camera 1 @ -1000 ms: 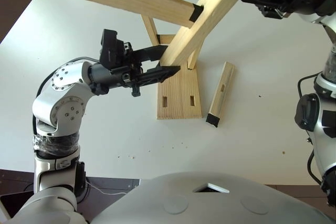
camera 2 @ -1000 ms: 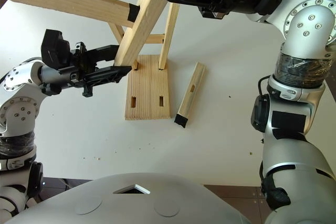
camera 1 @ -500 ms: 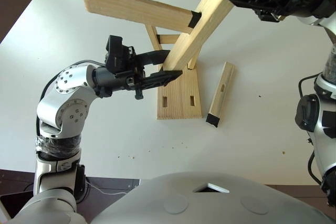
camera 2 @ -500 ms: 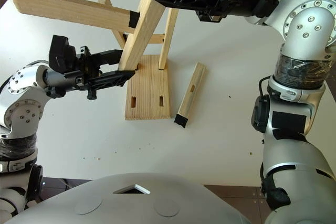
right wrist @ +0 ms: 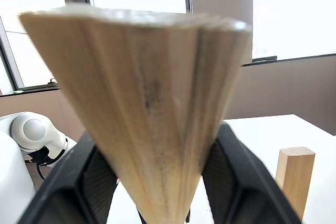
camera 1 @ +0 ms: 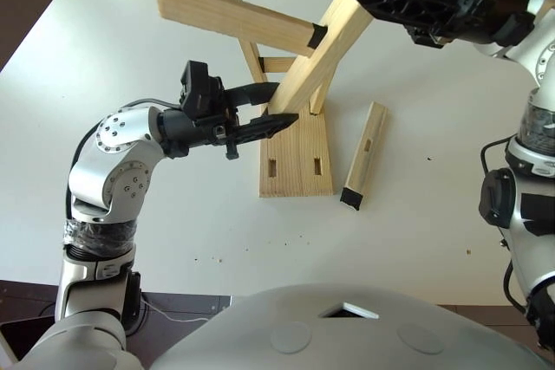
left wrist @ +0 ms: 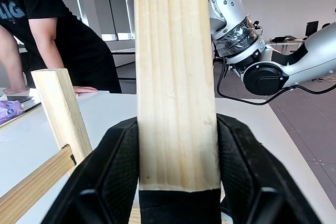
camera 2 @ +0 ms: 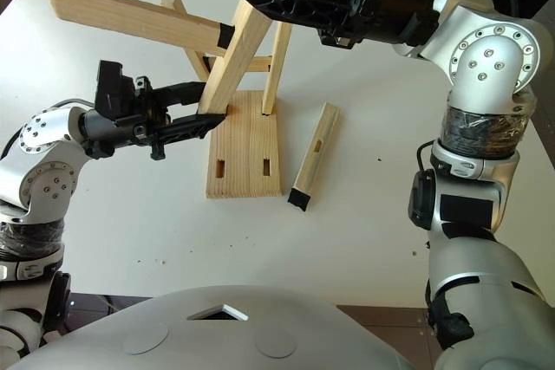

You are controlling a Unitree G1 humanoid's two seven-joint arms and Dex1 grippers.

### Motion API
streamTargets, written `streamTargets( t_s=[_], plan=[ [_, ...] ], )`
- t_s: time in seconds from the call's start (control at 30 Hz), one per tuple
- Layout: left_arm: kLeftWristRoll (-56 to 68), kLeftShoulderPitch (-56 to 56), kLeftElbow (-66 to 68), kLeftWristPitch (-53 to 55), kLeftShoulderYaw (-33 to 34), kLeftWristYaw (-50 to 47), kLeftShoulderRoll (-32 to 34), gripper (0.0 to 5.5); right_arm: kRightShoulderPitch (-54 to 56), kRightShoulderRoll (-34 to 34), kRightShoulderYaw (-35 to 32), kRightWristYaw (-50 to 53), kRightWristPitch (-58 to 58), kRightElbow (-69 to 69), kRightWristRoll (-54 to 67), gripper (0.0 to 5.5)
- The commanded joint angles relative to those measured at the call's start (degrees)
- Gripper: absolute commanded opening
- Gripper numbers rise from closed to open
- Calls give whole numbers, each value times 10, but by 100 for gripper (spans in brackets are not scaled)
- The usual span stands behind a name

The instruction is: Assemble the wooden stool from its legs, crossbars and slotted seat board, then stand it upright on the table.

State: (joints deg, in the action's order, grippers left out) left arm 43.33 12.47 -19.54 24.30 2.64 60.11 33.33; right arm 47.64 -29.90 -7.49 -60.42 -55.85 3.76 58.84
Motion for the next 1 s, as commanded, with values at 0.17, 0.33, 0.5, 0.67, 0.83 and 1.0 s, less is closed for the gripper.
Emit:
streamTargets(
  t_s=[0.17,0.33,0.5,0.67,0.83,1.0],
  plan=[
    [-28,9,38,21,19,-22,27,329,-6,-9,-10,0,22,2,-11,206],
    [-34,-29,27,9,29,8,48,329,-21,-20,3,-14,41,10,-35,205],
    [-98,-147,30,-41,27,39,90,329,-46,-24,28,-28,83,10,-82,204],
    [-127,-207,39,-70,40,-6,60,329,-85,-36,40,-45,111,6,-114,204],
    [-84,-204,13,-80,110,-179,-69,329,-168,-88,72,-113,173,35,-175,204],
    [-54,-221,6,-98,166,-314,-174,329,-194,-109,65,-142,202,56,-184,204]
  ],
)
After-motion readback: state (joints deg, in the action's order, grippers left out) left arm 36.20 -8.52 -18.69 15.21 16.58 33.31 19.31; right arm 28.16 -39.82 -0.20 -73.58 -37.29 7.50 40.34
